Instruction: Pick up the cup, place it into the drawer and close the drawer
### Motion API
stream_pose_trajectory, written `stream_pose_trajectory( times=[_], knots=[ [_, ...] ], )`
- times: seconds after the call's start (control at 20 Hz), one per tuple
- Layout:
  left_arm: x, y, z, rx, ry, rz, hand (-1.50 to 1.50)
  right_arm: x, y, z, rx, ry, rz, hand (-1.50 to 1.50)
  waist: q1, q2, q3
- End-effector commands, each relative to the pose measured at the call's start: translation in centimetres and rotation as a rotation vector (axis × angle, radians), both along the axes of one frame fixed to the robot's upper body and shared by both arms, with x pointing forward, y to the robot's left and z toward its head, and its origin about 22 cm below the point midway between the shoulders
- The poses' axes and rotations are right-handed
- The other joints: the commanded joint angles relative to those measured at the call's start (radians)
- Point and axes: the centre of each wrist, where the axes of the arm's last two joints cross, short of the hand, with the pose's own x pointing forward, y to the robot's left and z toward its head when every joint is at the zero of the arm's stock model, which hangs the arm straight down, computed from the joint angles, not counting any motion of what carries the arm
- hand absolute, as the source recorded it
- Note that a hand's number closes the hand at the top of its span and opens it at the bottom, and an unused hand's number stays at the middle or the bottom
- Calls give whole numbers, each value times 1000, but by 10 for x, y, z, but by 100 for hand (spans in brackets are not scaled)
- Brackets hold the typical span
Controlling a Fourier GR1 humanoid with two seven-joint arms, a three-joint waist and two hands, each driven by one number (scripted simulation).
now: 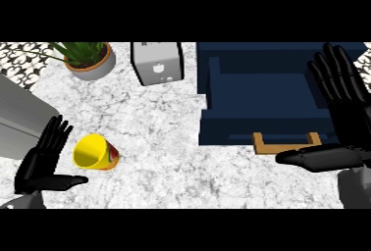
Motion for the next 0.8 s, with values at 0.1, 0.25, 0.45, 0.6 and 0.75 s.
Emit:
stream_pose_trajectory(
  times=[0.1,0.25,0.45,0.6,0.75],
  knots=[
    [4,-3,-41,23,34,15,-150,8,-4,20,-5,-13,-19,-150,-6,1,-1],
    [7,11,-46,25,15,9,-150,9,-6,1,-17,-9,9,-150,-5,1,-1],
    [3,2,-62,23,15,15,-150,17,-2,16,20,0,5,-150,-5,2,-1],
    [-12,11,-69,3,-9,31,-150,-9,-12,11,-9,-10,22,-150,-14,3,-2],
    [4,2,-66,10,-25,23,-150,1,-1,-1,9,-6,8,-150,-16,6,-3]
  ],
)
